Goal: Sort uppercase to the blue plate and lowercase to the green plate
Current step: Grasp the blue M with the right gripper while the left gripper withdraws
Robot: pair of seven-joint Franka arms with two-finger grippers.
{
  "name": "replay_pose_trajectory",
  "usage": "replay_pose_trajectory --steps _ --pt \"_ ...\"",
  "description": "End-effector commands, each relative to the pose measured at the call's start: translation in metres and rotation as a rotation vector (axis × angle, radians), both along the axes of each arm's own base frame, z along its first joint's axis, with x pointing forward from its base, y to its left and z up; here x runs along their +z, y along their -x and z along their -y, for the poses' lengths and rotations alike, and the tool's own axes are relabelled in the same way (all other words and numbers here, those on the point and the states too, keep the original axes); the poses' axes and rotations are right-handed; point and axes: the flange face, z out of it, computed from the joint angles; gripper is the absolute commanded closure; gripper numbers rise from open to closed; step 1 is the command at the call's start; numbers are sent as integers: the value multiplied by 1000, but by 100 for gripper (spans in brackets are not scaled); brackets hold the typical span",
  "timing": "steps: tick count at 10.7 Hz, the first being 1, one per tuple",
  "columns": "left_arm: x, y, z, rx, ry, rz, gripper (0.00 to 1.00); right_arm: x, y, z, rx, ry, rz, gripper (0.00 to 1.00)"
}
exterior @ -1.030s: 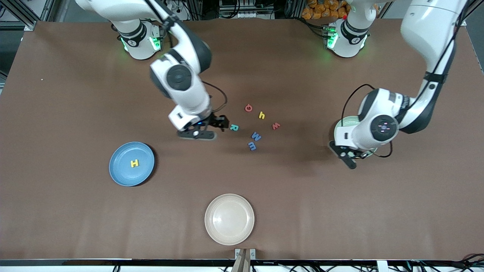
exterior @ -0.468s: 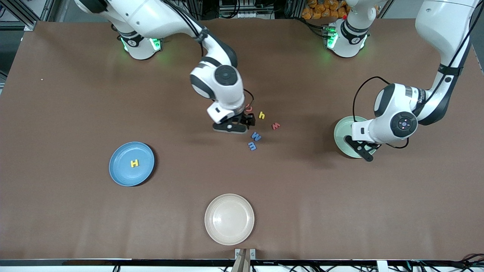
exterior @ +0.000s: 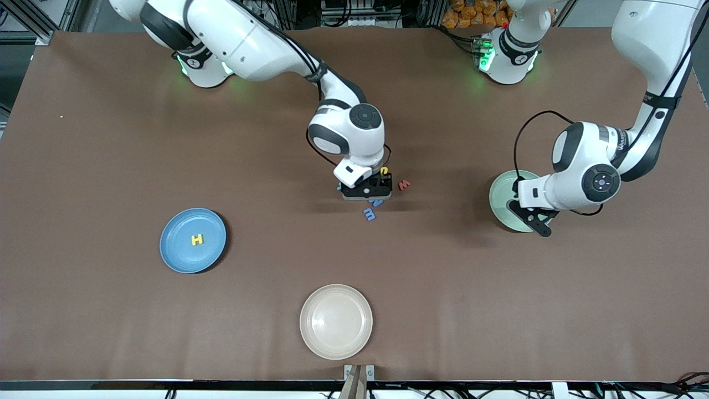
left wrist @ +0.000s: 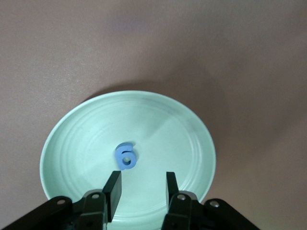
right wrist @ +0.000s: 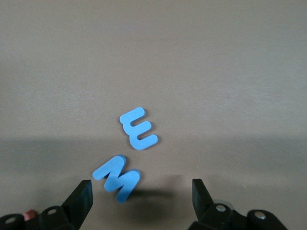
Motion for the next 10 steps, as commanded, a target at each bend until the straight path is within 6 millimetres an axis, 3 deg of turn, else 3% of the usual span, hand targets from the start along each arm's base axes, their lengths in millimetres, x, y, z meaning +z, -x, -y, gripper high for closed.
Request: replay_pose_trajectory --steps 1,5,8,10 --pt "20 8 24 116 -11 20 55 -12 -6 -13 23 3 25 9" --pt "34 11 58 206 -23 41 55 -14 -2 -22 33 -7 27 17" --pt "36 14 72 181 -17 43 55 -13 -4 -27 76 -9 33 33" --pt "40 15 77 172 -13 49 55 -19 -3 -26 93 -1 28 34"
